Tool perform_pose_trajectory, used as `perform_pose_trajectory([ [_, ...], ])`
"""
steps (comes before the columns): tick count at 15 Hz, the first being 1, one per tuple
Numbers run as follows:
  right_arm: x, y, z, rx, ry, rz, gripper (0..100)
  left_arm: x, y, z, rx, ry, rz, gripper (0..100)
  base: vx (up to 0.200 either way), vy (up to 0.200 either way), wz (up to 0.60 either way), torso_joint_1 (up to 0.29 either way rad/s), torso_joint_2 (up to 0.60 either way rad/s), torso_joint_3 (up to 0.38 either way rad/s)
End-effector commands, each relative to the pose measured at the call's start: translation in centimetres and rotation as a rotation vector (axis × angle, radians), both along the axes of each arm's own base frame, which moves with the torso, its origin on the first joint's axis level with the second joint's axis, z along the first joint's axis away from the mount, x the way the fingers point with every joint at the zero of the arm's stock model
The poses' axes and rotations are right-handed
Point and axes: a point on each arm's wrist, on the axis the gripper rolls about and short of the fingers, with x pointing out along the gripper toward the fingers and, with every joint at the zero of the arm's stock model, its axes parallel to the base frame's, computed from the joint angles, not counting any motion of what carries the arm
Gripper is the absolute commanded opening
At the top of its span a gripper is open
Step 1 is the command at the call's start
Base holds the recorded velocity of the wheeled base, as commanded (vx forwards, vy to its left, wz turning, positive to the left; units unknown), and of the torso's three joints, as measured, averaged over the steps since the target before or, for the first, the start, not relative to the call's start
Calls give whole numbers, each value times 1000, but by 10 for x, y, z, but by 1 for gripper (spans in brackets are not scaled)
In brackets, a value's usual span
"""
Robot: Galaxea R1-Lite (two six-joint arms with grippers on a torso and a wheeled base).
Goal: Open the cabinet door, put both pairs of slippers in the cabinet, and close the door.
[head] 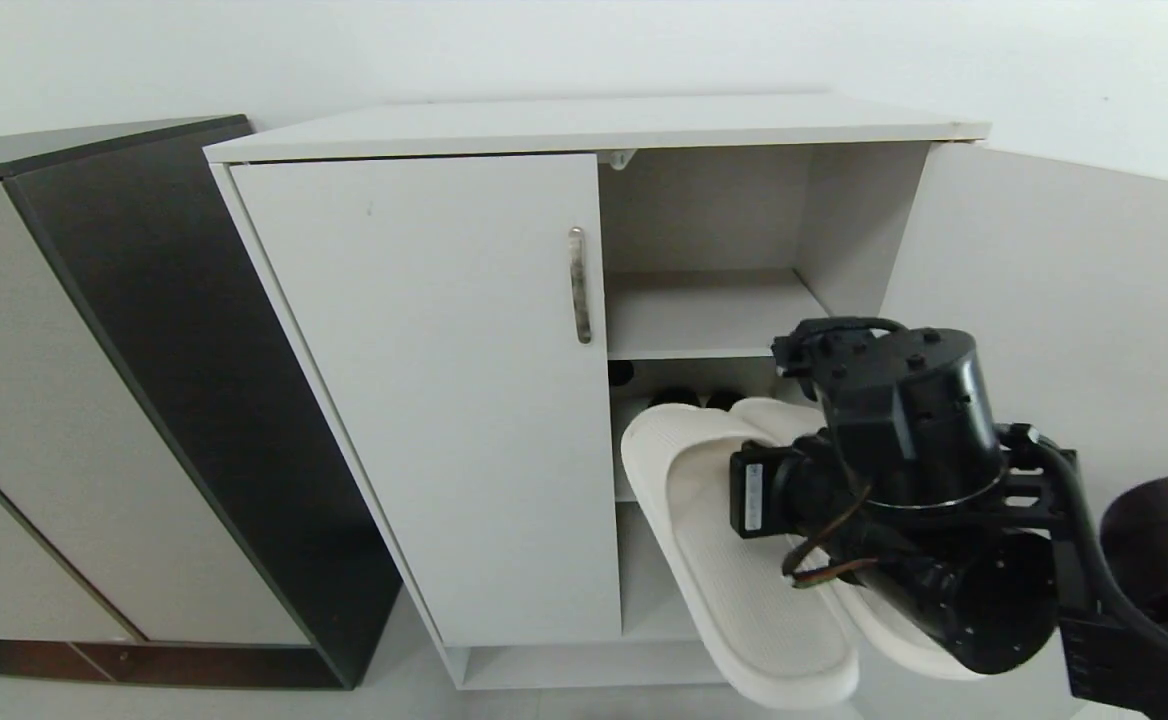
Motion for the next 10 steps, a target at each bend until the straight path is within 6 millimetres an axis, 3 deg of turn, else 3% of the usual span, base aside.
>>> perform_pose_trajectory([
  [1, 7, 38, 0, -28, -55, -90, 0, 0, 0, 0, 2, 1, 1, 0, 0, 0, 0, 0, 0, 0],
  [4, 8, 39, -8, -29, -62, -103, 0, 0, 0, 0, 1, 1, -1, 0, 0, 0, 0, 0, 0, 0],
  [10, 6, 22, 16, 2, -154, -111, 0, 0, 0, 0, 1, 1, 1, 0, 0, 0, 0, 0, 0, 0],
])
